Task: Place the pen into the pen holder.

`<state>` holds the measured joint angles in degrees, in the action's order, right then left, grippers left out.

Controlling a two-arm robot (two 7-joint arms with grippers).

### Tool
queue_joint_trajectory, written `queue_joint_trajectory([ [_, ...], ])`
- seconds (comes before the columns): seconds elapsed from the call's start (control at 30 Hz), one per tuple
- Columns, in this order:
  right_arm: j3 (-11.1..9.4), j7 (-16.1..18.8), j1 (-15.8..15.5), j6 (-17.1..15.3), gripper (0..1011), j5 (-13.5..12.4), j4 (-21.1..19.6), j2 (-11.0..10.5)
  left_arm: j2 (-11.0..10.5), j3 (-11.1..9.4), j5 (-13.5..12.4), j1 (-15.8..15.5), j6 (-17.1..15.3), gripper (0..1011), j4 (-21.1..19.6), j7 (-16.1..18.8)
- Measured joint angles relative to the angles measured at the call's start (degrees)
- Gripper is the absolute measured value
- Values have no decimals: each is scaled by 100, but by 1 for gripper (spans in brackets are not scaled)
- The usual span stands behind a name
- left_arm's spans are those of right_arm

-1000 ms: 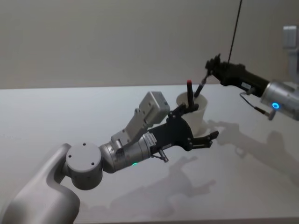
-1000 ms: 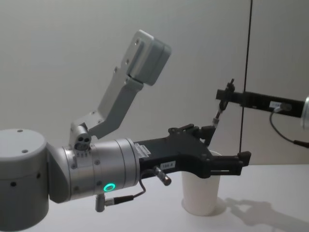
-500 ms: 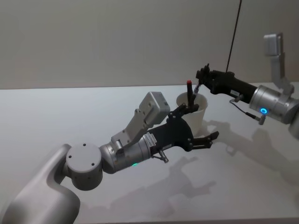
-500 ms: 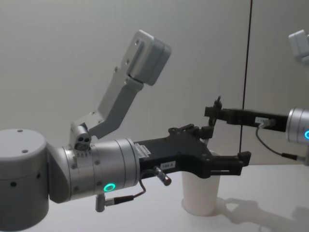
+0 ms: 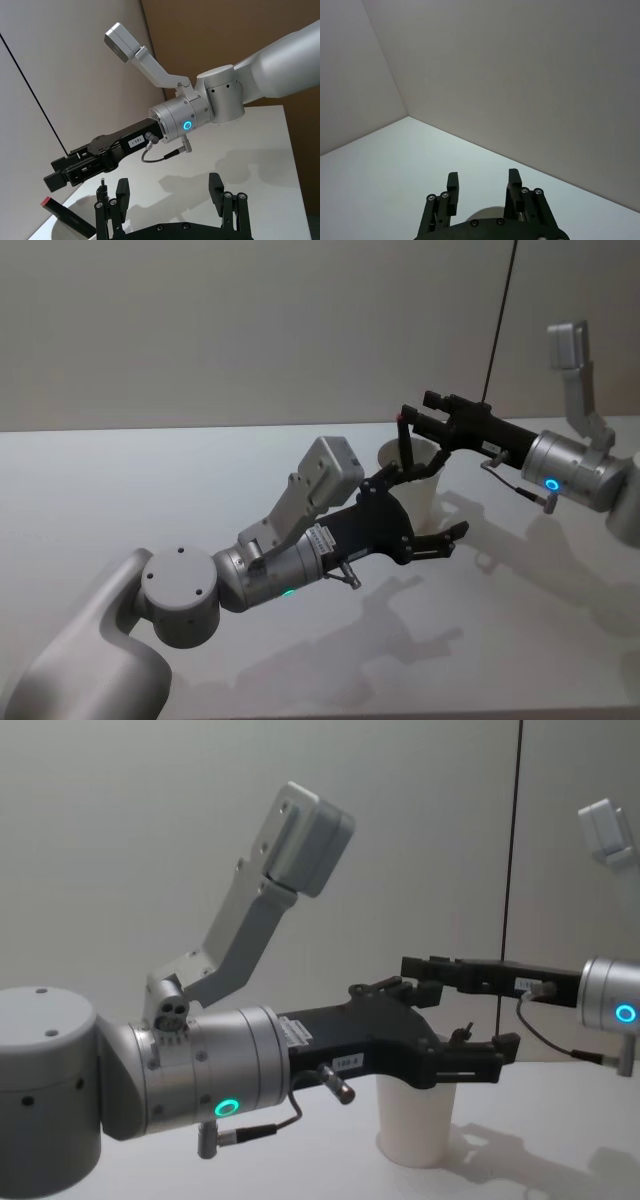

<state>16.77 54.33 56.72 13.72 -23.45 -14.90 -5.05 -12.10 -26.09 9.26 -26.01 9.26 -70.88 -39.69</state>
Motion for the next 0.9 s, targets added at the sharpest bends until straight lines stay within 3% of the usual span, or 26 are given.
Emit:
queue_joint_trajectory([
  [0.33,34,-9,71,89,912,8,174,45,0,0,0,0,0,1004,0,0],
  [0.47,44,-12,90,113,989,10,220,55,0,0,0,0,0,1004,0,0],
  [0.9,54,-17,115,143,1001,14,284,71,0,0,0,0,0,1004,0,0],
])
